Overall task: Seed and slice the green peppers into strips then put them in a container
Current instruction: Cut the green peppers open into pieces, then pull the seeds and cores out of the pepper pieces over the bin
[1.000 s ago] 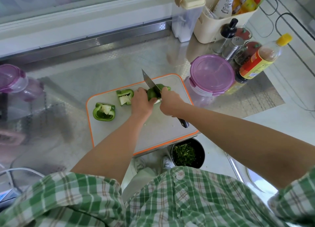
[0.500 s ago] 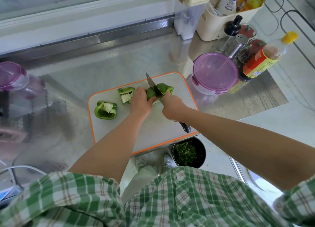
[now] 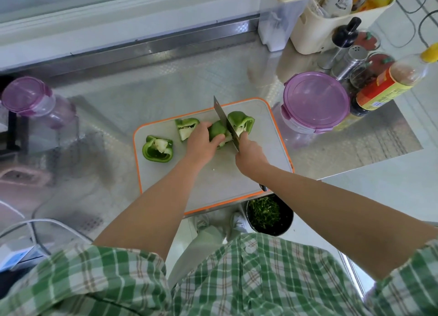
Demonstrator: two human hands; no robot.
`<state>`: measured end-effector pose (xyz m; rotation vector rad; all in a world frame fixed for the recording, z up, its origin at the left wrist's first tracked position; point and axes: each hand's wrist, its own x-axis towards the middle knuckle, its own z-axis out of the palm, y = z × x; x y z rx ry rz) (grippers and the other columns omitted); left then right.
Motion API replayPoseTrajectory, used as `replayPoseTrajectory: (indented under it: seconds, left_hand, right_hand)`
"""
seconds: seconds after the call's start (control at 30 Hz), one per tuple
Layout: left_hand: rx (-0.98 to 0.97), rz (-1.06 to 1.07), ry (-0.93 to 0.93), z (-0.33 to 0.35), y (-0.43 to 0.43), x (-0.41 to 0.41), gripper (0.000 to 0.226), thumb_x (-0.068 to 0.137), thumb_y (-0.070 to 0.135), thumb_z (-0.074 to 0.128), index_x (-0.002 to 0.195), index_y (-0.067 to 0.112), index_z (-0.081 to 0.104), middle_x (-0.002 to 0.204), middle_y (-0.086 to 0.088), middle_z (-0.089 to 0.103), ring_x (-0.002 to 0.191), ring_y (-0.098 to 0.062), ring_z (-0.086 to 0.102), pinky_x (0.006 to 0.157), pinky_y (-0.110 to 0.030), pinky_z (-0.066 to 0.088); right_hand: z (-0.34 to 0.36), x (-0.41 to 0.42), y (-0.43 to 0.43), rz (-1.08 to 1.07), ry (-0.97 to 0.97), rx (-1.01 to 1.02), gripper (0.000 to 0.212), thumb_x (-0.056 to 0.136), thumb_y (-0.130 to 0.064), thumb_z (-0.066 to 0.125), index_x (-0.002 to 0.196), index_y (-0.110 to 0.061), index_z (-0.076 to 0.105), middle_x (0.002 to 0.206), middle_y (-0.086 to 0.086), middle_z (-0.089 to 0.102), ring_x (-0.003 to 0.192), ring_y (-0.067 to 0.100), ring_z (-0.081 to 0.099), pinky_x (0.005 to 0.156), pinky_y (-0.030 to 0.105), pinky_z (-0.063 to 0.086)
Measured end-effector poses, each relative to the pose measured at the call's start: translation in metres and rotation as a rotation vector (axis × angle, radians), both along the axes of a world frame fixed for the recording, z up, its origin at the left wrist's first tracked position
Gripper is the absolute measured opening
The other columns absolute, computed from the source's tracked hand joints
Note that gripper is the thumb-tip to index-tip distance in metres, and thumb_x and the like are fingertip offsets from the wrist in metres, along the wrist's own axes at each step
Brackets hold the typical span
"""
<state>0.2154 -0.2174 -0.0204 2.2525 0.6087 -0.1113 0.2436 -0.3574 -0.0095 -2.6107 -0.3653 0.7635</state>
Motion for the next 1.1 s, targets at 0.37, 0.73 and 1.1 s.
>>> replayPoseTrajectory:
  seconds: [0.37, 0.73, 1.1]
  left_hand:
    - [-0.620, 0.345, -0.016, -0.001, 0.010, -0.029, 0.028, 0.102, 0.018, 0.048, 0.121, -0.002, 0.054, 0.109, -0.014, 0.057, 0.096, -0.021, 0.059, 0.069, -0.024, 0.060]
    - [-0.828, 0.525, -0.019, 0.004, 0.006, -0.061, 0.033, 0.102, 0.025, 0.048, 0.126, 0.003, 0.052, 0.126, -0.020, 0.060, 0.105, -0.032, 0.064, 0.087, -0.040, 0.057]
    - [-0.985, 0.520, -0.101, 0.019, -0.014, -0.081, 0.025, 0.104, 0.024, 0.044, 0.099, 0.007, 0.062, 0.091, -0.012, 0.070, 0.070, -0.020, 0.073, 0.070, -0.035, 0.062]
  right_hand:
    - [0.013, 0.029, -0.013, -0.120, 0.180, 0.240, 0.009, 0.089, -0.008, 0.046, 0.096, -0.007, 0.041, 0.073, 0.010, 0.052, 0.047, 0.026, 0.055, 0.041, 0.024, 0.040]
    - [-0.008, 0.019, -0.015, 0.056, 0.127, 0.119, 0.027, 0.088, -0.013, 0.055, 0.111, 0.000, 0.049, 0.100, 0.014, 0.051, 0.089, 0.030, 0.050, 0.071, 0.032, 0.037]
    - [0.000, 0.008, -0.031, 0.235, -0.099, 0.240, 0.062, 0.087, -0.027, 0.064, 0.141, -0.008, 0.039, 0.135, 0.016, 0.038, 0.117, 0.031, 0.047, 0.099, 0.039, 0.041]
